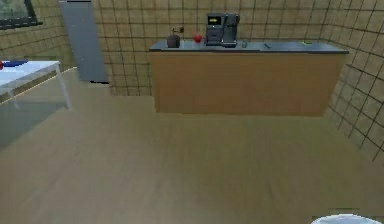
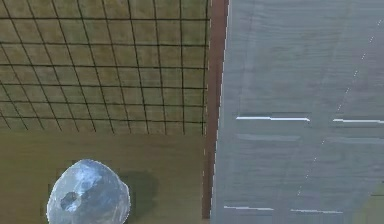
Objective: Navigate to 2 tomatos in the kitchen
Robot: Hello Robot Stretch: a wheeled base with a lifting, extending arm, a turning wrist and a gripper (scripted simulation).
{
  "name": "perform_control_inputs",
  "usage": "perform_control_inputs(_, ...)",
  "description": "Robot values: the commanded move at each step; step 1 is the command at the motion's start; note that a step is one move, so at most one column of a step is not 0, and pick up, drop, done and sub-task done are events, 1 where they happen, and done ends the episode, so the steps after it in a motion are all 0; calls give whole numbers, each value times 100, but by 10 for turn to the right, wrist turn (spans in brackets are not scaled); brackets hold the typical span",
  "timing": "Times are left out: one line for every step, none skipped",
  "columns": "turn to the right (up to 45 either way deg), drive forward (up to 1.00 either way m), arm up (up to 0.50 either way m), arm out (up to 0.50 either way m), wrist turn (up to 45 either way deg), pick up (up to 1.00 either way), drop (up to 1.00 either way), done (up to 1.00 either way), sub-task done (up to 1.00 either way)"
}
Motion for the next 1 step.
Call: perform_control_inputs(0,100,0,0,0,0,0,0,0)
